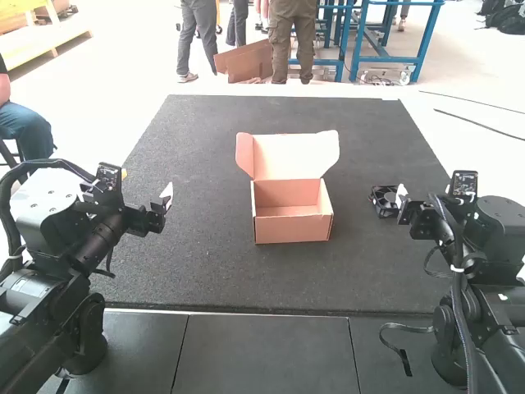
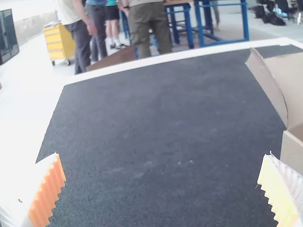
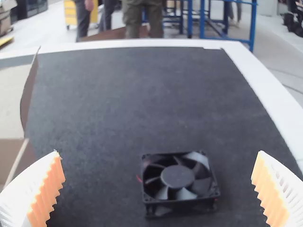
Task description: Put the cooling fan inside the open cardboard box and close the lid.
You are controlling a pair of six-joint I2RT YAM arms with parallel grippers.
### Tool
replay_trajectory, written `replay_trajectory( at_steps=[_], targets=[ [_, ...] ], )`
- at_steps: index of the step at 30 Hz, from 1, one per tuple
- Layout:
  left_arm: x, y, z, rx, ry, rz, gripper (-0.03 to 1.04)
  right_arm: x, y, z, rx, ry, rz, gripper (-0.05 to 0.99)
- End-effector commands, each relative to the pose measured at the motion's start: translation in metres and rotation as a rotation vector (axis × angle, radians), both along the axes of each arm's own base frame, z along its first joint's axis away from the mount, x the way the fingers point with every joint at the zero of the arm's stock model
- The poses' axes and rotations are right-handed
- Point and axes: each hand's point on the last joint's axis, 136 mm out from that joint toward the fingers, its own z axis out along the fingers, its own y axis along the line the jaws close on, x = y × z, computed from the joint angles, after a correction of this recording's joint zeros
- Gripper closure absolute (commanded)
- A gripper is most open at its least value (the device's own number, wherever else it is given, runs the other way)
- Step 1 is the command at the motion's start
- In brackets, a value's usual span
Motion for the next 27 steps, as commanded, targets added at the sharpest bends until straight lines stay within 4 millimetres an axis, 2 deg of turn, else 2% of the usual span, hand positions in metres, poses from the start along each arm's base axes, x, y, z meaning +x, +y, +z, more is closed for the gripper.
replay_trajectory(
  at_steps=[1,11,16,22,27],
  targets=[
    [-0.001,-0.004,0.003,0.004,-0.022,-0.022,0.04,0.0,-0.006,0.001,0.0,-0.009,-0.027,0.03],
    [-0.001,-0.002,0.004,0.002,-0.024,-0.013,0.04,0.0,-0.006,0.002,0.008,-0.012,-0.027,0.03],
    [-0.001,-0.001,0.012,-0.004,-0.056,-0.011,0.04,0.001,-0.006,0.011,0.017,-0.05,-0.028,0.03],
    [-0.003,0.0,0.037,-0.03,-0.155,-0.006,0.04,0.001,-0.007,0.029,0.024,-0.12,-0.033,0.03],
    [-0.006,0.008,0.062,-0.05,-0.259,0.032,0.04,-0.002,-0.011,0.056,0.028,-0.234,-0.057,0.03]
  ],
)
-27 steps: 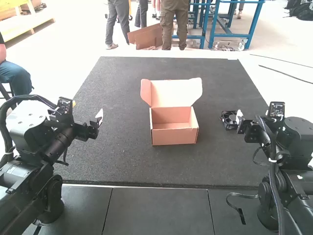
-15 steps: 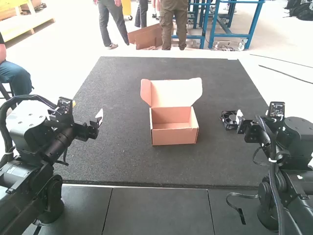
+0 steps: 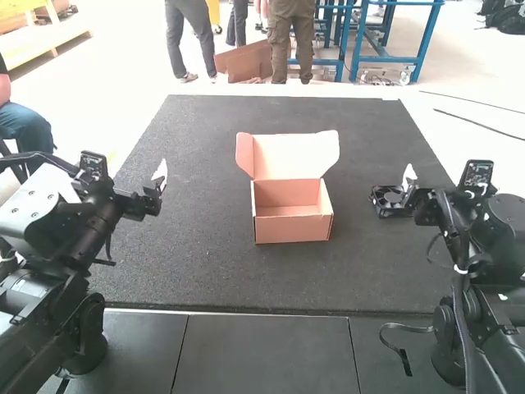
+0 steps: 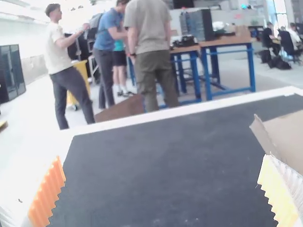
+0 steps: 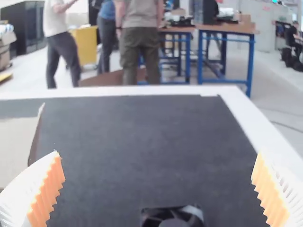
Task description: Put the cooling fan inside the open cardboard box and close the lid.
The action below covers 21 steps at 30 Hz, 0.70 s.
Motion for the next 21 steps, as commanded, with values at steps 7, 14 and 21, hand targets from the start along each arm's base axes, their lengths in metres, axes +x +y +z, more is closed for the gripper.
replay_trajectory(
  at_steps=[7,14,21],
  targets=[
    [-0.013,0.012,0.05,-0.025,-0.127,0.047,0.04,-0.01,-0.006,0.046,0.017,-0.135,-0.027,0.03],
    [-0.012,0.014,0.07,-0.026,-0.112,0.061,0.04,-0.004,-0.009,0.064,0.018,-0.104,-0.041,0.03],
    [-0.001,0.014,0.091,-0.018,-0.073,0.072,0.04,0.023,-0.015,0.085,0.02,0.043,-0.085,0.03]
  ],
)
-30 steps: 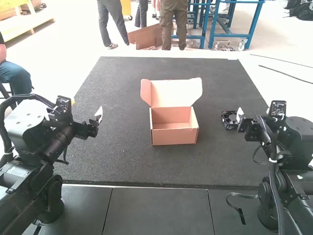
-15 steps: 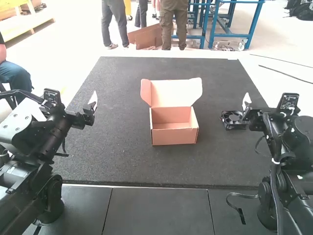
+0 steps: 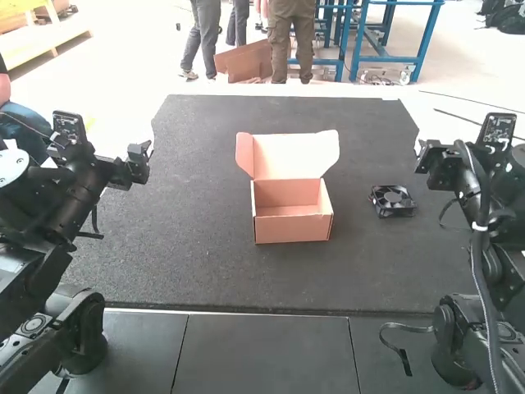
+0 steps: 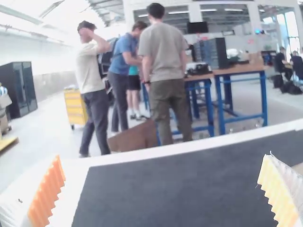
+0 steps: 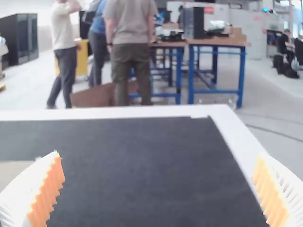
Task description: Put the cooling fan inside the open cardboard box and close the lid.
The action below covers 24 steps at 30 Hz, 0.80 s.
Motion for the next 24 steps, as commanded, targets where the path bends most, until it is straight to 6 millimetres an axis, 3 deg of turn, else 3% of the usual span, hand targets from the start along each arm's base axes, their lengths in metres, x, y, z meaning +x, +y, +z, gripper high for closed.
replay_trajectory(
  at_steps=[1,5,12,16,19,21,24],
  targets=[
    [0.002,0.005,0.026,0.003,-0.011,0.03,0.04,0.013,-0.011,0.025,0.02,0.042,-0.058,0.03],
    [0.015,0.004,0.031,0.005,0.061,0.038,0.04,0.036,-0.015,0.038,0.018,0.147,-0.087,0.03],
    [0.037,0.0,0.041,-0.121,0.243,0.025,0.04,0.072,-0.006,0.033,0.002,0.429,-0.052,0.03],
    [0.052,-0.004,0.036,-0.13,0.368,0.033,0.04,0.086,-0.008,0.054,0.052,0.42,-0.066,0.04],
    [0.062,-0.006,0.03,-0.111,0.436,0.042,0.04,0.102,-0.009,0.039,0.016,0.518,-0.075,0.04],
    [0.064,-0.006,0.031,-0.106,0.455,0.045,0.04,0.109,-0.009,0.018,0.004,0.647,-0.077,0.04],
    [0.068,-0.007,0.024,-0.097,0.49,0.048,0.04,0.12,-0.013,0.006,0.001,0.742,-0.086,0.04]
  ],
)
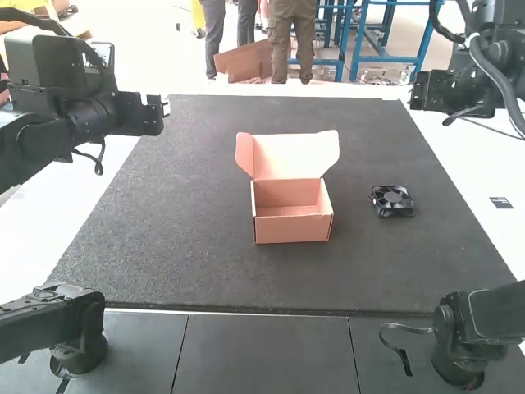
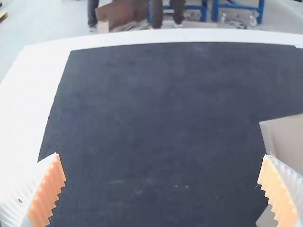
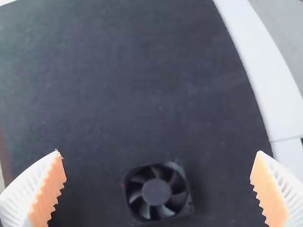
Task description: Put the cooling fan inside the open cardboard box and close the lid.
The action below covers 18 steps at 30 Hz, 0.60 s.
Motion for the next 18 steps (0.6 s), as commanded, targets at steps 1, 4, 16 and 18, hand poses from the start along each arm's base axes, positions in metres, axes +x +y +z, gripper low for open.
replay_trajectory(
  at_steps=[1,4,16,18],
  targets=[
    [0.003,0.004,0.014,-0.018,-0.018,0.027,0.04,0.013,-0.012,-0.002,-0.008,0.053,-0.024,0.03],
    [0.005,0.004,0.009,-0.011,0.007,0.026,0.04,0.022,-0.03,-0.004,-0.041,0.076,-0.029,0.03],
    [0.004,0.003,-0.027,0.039,0.209,0.021,0.04,0.02,-0.09,-0.089,-0.039,0.444,-0.021,0.04],
    [0.004,0.003,-0.027,0.038,0.21,0.022,0.04,0.017,-0.089,-0.104,-0.038,0.5,0.002,0.04]
  ],
)
